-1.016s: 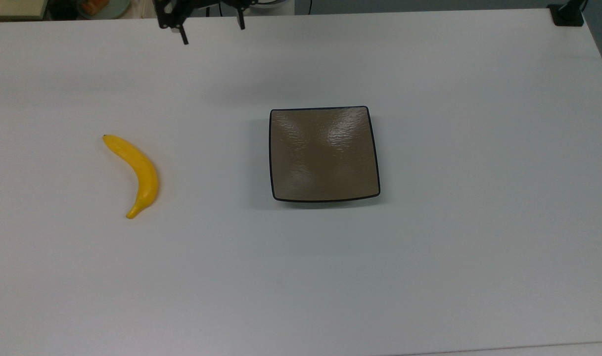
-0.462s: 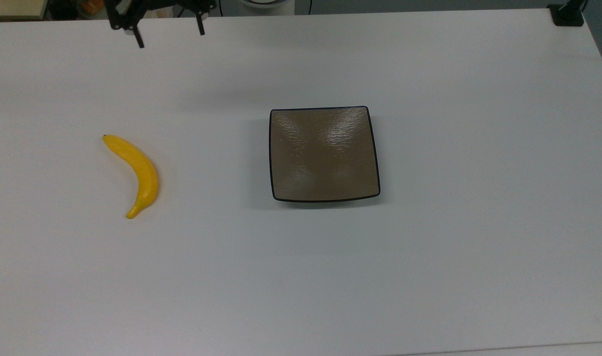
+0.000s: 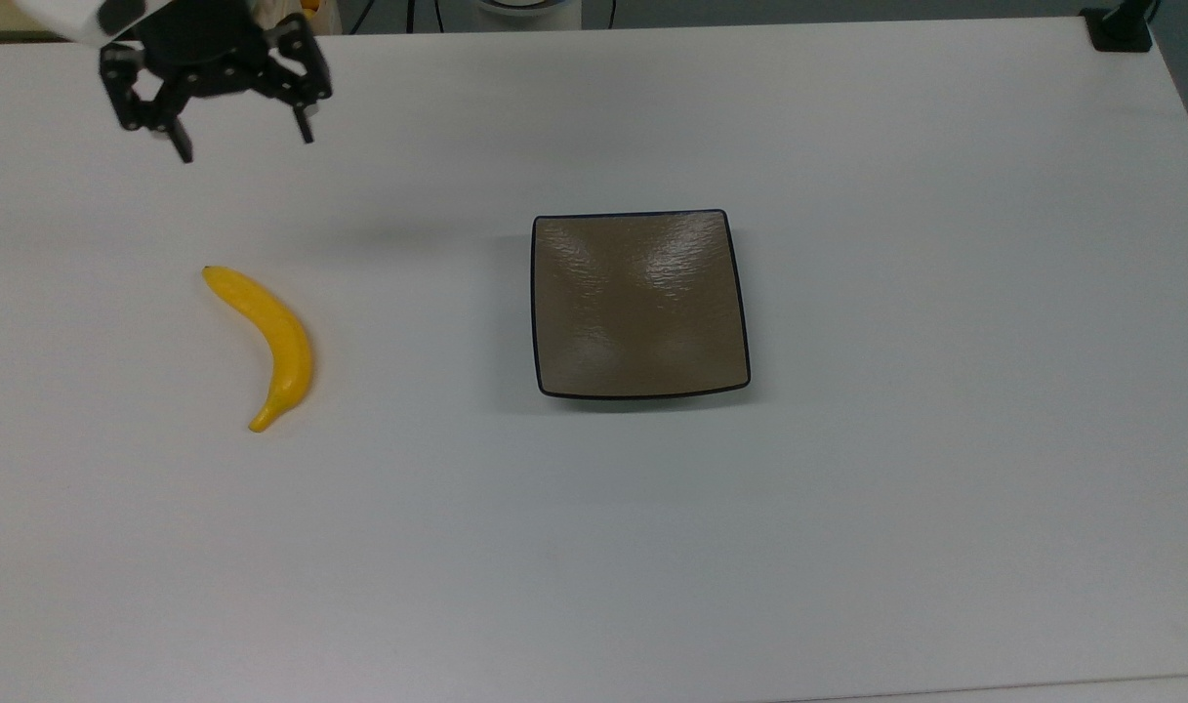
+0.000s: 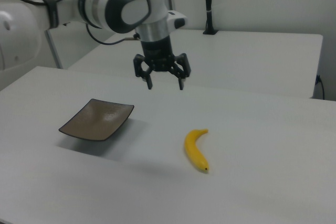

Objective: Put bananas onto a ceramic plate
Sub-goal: 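Move the open gripper over to the yellow banana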

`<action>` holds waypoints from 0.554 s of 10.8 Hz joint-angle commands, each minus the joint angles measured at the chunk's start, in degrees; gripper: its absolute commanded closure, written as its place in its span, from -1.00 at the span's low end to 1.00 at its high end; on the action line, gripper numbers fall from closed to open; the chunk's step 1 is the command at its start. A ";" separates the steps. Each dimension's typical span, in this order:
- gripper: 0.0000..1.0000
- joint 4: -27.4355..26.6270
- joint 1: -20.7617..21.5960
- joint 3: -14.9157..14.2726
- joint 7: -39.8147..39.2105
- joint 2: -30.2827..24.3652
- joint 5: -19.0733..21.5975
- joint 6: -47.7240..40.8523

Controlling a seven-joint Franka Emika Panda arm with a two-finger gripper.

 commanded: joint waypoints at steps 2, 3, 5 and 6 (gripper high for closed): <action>-1.00 5.19 -2.85 0.79 -3.53 6.92 -0.78 0.26; -1.00 5.19 -3.55 0.79 -3.79 7.88 -0.87 0.52; -1.00 4.58 -3.90 0.79 -3.45 9.55 -0.78 4.37; -1.00 4.49 -3.90 0.79 -3.53 10.60 -0.87 5.35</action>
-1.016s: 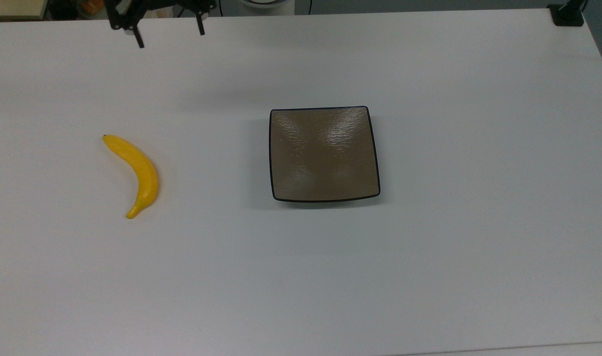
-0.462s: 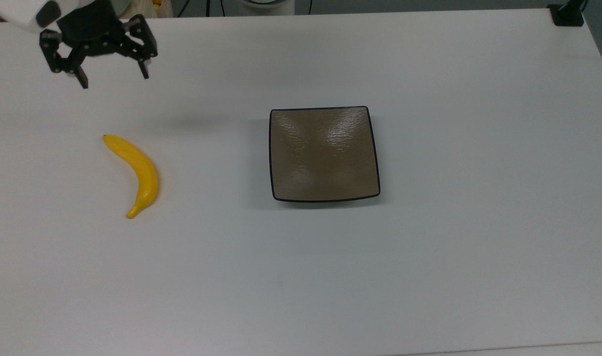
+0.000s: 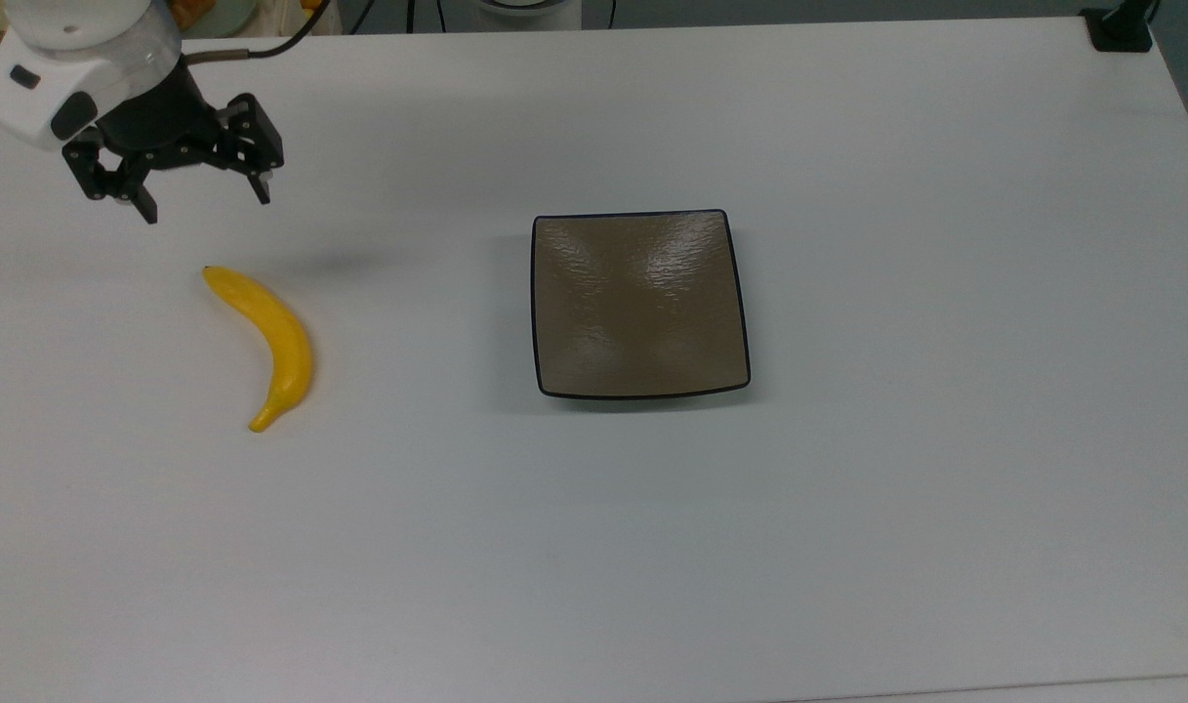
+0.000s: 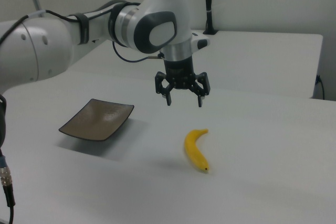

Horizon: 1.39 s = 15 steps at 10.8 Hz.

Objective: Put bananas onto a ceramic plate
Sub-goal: 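Move the open gripper over to the yellow banana, then lower the gripper onto the banana's stem end and close it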

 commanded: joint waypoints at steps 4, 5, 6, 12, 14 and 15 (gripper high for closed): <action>-1.00 -1.38 -0.43 0.83 -0.41 6.13 -4.05 10.19; -1.00 -2.26 -0.34 0.83 -0.41 7.35 -4.67 12.30; -1.00 -2.62 -0.25 0.83 -0.32 8.32 -4.76 13.63; -1.00 -6.22 0.97 0.91 -0.14 10.88 -5.29 14.87; -1.00 -7.10 1.41 1.09 -0.14 11.58 -5.99 14.87; -0.96 -7.19 1.85 1.09 -0.14 11.85 -6.52 14.79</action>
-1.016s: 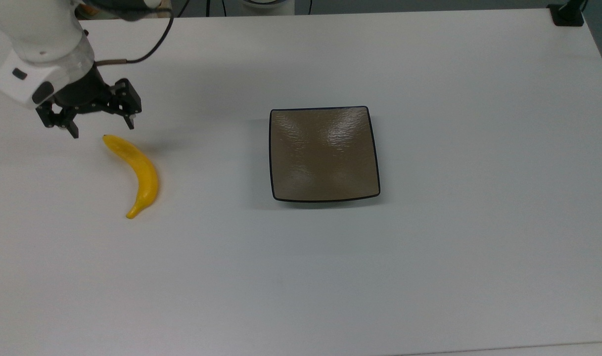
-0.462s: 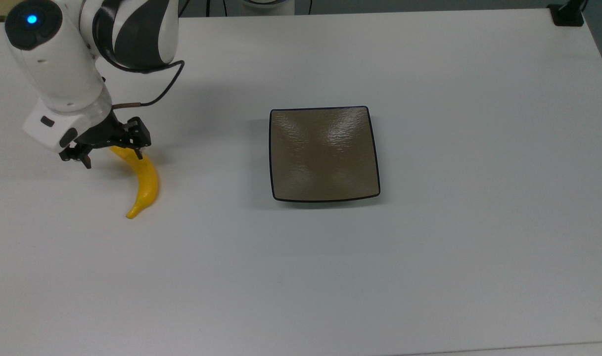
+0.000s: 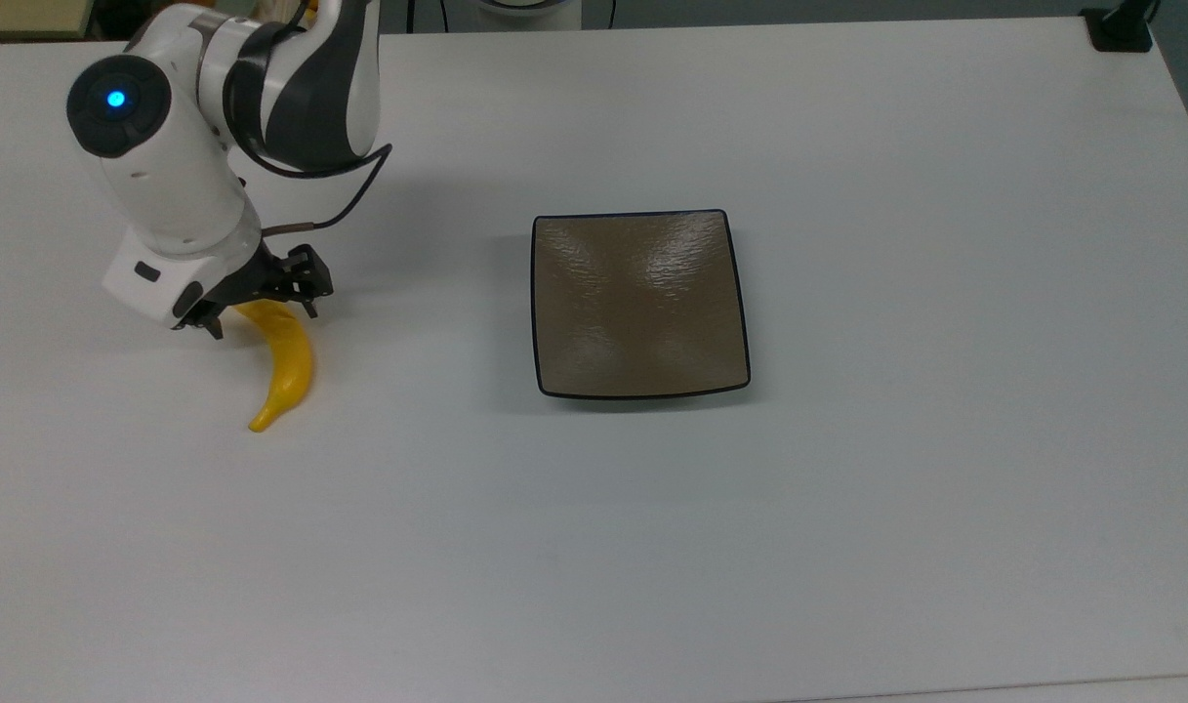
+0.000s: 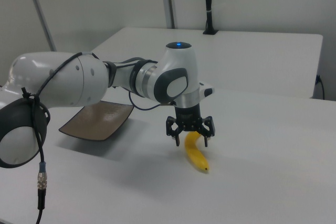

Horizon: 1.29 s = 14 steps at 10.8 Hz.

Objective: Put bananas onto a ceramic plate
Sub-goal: 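Lower the gripper onto the banana's stem end and close it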

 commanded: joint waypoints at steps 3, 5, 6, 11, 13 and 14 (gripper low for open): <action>-0.28 -2.07 1.19 0.65 -0.14 -0.21 -3.33 1.20; 0.26 -2.07 1.19 0.65 -0.14 -0.21 -3.33 0.94; 0.63 -1.98 1.19 0.65 -0.05 -0.21 -3.24 0.85; 1.00 -1.90 1.27 0.65 -0.22 -0.73 -3.15 0.32; 1.00 -1.90 1.36 0.65 -0.31 -1.08 -3.15 0.15; 1.00 -1.90 1.36 0.65 -0.23 -1.69 -3.15 0.15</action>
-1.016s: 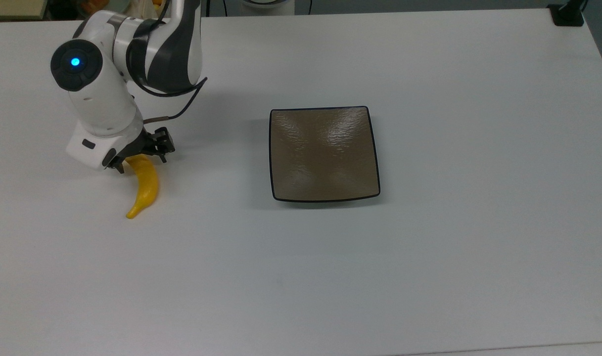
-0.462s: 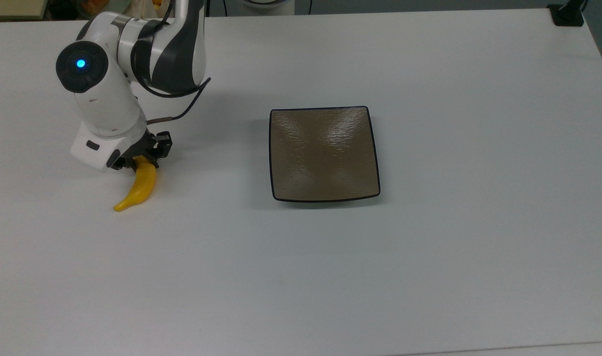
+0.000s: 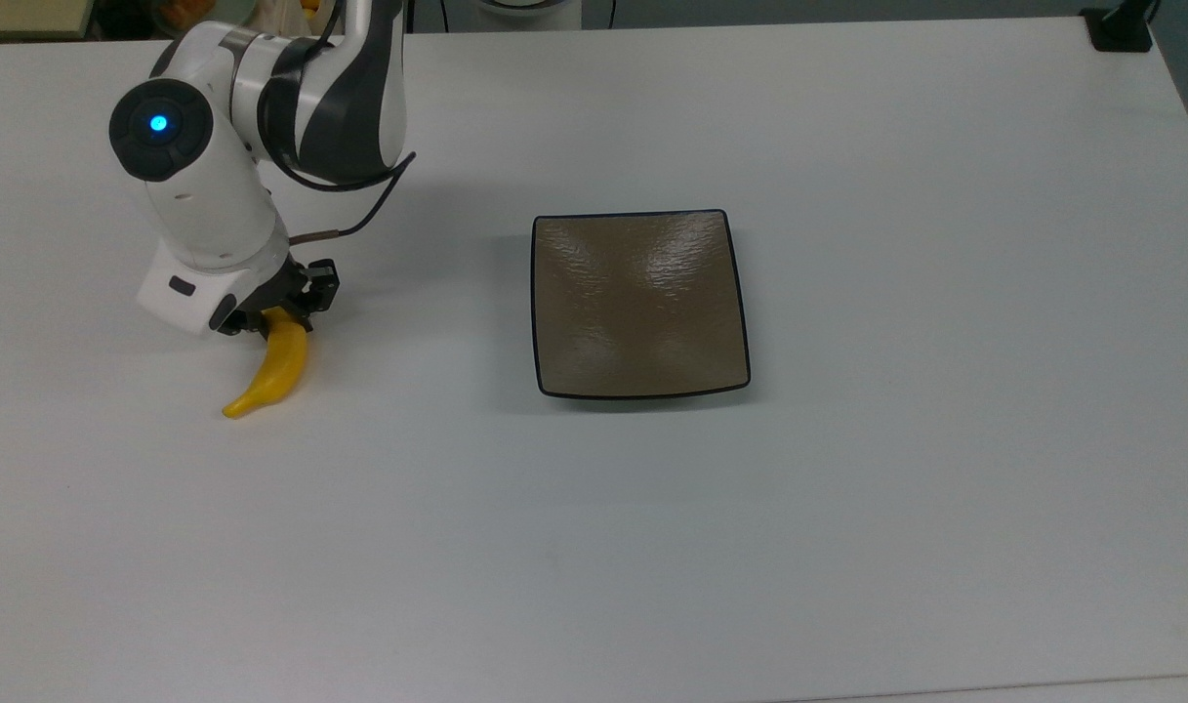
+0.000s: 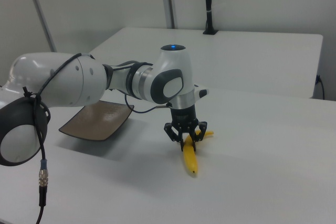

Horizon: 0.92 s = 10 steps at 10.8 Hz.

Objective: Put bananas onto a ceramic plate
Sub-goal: 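Lift the banana and carry it over the dark square plate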

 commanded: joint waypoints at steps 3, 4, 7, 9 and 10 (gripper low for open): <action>1.00 -1.06 0.24 0.30 -0.58 -6.59 -1.01 -4.50; 1.00 -1.06 0.85 0.30 -0.40 -8.88 -0.92 -6.35; 1.00 -1.06 3.05 0.30 -0.14 -15.64 -0.39 -12.85; 1.00 -1.15 4.28 0.30 -0.14 -19.43 0.13 -16.11; 1.00 -1.15 4.98 0.30 -0.14 -20.92 0.13 -18.13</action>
